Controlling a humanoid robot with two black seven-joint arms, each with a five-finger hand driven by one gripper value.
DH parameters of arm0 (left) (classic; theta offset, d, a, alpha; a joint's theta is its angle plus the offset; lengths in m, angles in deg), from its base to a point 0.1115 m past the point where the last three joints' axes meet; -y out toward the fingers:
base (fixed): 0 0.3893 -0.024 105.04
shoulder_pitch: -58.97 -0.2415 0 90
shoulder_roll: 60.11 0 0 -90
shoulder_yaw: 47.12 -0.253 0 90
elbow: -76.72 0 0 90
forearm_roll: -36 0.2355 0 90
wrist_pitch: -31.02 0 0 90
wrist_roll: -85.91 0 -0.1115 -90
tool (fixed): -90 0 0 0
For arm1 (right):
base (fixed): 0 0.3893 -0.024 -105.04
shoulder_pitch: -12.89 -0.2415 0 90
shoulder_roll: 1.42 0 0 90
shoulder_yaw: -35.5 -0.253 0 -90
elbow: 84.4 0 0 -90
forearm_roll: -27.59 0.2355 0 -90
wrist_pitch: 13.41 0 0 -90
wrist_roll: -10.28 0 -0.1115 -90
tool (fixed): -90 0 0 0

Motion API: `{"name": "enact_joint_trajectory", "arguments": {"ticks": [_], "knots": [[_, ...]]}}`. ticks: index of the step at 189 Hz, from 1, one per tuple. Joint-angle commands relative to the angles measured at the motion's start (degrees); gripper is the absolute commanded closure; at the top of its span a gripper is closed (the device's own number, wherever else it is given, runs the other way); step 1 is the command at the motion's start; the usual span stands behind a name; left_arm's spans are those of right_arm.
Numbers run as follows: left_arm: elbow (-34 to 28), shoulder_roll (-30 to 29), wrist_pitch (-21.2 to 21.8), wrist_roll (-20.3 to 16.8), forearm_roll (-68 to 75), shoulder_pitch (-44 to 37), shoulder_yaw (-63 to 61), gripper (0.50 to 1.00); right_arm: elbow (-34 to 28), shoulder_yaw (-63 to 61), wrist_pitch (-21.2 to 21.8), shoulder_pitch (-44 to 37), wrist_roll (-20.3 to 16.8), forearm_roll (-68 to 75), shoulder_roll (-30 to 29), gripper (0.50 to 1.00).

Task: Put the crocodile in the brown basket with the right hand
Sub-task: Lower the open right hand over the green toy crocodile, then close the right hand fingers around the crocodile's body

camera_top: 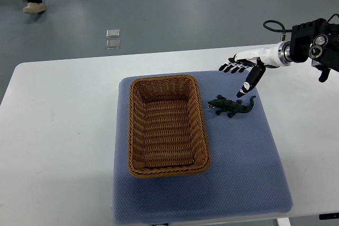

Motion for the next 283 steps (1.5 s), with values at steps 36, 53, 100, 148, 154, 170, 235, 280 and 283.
{"name": "enact_joint_trajectory", "arguments": {"ticks": [36, 53, 100, 148, 154, 170, 235, 280, 283], "knots": [[0.04, 0.00, 0.08, 0.00, -0.02, 0.00, -0.16, 0.500, -0.90, -0.28, -4.04, 2.81, -1.41, 0.41, -1.27, 0.579], [-0.05, 0.00, 0.08, 0.00, -0.02, 0.00, -0.07, 0.500, -1.25, -0.55, -5.01, 3.87, -1.41, 0.41, -1.72, 0.579], [-0.14, 0.00, 0.08, 0.00, -0.02, 0.00, 0.02, 0.500, -1.25, -0.99, -8.70, 6.59, -1.41, 2.17, -2.86, 0.581], [-0.14, 0.00, 0.08, 0.00, -0.02, 0.00, -0.07, 0.500, -1.25, -0.99, -13.09, 7.91, -1.33, 8.32, -2.86, 0.581], [-0.14, 0.00, 0.08, 0.00, -0.02, 0.00, -0.07, 0.500, -1.25, -0.99, -13.80, 8.26, -1.24, 8.32, -2.86, 0.581], [-0.23, 0.00, 0.08, 0.00, -0.02, 0.00, -0.07, 0.500, -1.25, -0.99, -15.11, 9.23, -0.80, 8.32, -2.86, 0.579], [-0.32, 0.00, 0.08, 0.00, -0.02, 0.00, -0.25, 0.500, -1.25, -0.99, -19.07, 11.60, 0.78, 7.36, -4.97, 0.583], [-0.05, 0.00, 0.08, 0.00, -0.02, 0.00, -0.33, 0.500, -0.81, -0.72, -20.74, 12.74, 1.05, 7.09, -5.58, 0.585], [-0.05, 0.00, 0.08, 0.00, -0.02, 0.00, -0.33, 0.500, -0.72, -0.72, -20.74, 12.83, 1.05, 7.09, -5.58, 0.587]]}}
